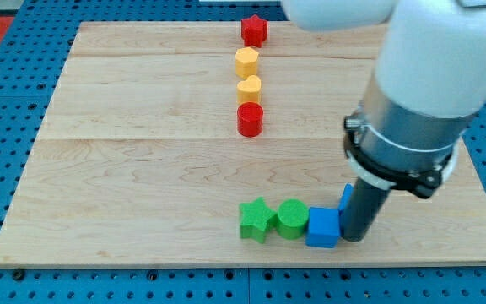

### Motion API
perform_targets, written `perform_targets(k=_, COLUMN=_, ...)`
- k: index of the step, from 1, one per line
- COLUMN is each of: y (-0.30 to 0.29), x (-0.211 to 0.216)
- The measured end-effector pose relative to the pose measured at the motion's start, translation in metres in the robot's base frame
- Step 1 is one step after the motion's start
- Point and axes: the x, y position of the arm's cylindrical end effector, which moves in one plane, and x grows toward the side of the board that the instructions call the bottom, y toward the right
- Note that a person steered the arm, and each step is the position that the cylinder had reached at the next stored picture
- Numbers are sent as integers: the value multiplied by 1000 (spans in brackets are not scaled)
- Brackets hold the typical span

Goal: Push the blue triangle towards up and left

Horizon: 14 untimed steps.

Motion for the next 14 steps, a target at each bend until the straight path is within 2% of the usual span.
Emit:
perform_targets(k=1, y=44, x=4)
perform_targets(k=2, y=12, x=18)
perform_targets(k=3, y=43, x=-14)
perform_targets(k=4, y=50, x=-28)
perform_targets(k=6, y=-62, x=-28)
perform_targets(k=8, y=-121, x=-56)
perform_targets(k=9, y=-84, x=-53)
perform_targets(k=10, y=-68, x=-72)
perform_targets(k=11, y=-130, x=-83)
perform_targets(k=12, y=-166, x=-114)
perform_targets(k=14, y=-133, x=-117)
